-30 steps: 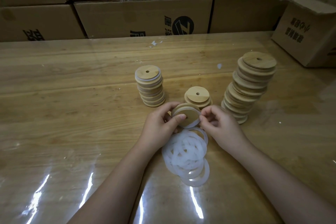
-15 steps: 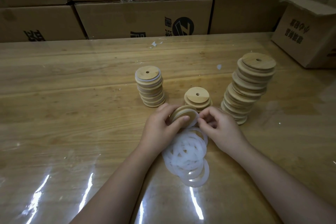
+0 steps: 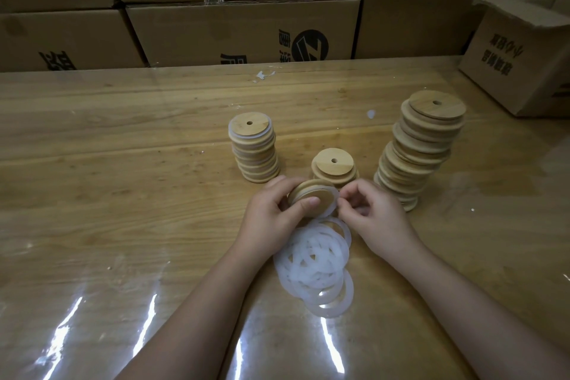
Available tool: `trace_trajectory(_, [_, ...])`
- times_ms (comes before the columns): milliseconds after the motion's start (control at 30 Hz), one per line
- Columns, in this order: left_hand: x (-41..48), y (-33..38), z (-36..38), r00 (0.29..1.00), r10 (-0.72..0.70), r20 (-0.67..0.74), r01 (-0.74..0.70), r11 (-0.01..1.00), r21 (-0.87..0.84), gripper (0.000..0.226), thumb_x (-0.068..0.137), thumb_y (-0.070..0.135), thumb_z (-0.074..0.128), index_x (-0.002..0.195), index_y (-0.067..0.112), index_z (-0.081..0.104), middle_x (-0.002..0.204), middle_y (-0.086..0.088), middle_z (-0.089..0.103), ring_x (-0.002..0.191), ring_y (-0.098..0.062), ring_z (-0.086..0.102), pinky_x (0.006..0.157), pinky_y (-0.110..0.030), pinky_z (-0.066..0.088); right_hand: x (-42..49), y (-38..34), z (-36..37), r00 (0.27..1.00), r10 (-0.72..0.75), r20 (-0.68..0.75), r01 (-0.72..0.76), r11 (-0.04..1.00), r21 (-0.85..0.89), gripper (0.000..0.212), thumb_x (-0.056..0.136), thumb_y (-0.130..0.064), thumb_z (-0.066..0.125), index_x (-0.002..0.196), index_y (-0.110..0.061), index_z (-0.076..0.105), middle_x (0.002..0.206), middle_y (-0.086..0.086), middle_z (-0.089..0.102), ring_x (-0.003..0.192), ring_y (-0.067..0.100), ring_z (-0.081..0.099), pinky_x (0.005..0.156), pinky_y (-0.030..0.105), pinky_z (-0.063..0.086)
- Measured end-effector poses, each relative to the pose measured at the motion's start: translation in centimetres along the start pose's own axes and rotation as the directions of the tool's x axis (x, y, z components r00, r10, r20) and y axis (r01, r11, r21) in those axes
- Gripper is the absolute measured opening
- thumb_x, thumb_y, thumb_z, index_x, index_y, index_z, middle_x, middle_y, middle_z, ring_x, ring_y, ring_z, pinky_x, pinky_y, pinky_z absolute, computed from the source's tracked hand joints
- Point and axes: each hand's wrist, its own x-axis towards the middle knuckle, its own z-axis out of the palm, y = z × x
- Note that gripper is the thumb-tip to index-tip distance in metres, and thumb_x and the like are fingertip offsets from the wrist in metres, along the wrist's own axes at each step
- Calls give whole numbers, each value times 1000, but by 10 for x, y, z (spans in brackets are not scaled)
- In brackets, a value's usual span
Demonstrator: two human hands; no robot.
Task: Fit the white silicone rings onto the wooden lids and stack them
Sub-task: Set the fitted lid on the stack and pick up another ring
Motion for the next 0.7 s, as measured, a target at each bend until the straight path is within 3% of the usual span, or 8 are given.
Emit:
trace_trajectory(433, [-1, -1, -1, 1000, 26, -10, -25, 999, 26, 22, 78, 27, 69, 101, 27, 68, 83, 0, 63, 77, -8, 55, 70, -18, 43, 0, -2, -2, 1000, -18, -3, 18, 1000, -19, 10, 79, 0, 65, 79, -10, 61, 77, -5, 59, 70, 7, 58, 58, 13, 47])
trace_trajectory(567, [0, -2, -1, 999, 36, -19, -35, 998, 51, 25, 78, 28, 68, 102, 20, 70, 82, 2, 61, 77, -5, 53, 70, -16, 42, 0, -2, -3, 999, -51, 6, 51, 998, -31, 12, 80, -1, 65, 80, -12, 62, 78, -8, 58, 72, 7, 57, 61, 19, 50])
trace_trajectory(700, [0, -3, -1, 999, 40, -12, -39, 997, 68, 23, 79, 19, 72, 102, 17, 70, 83, -3, 61, 71, -7, 50, 66, -16, 39, 0, -2, -3, 998, -65, 10, 65, 998, -10, 8, 82, -1, 64, 82, -9, 64, 80, -6, 58, 73, 14, 60, 65, 38, 56])
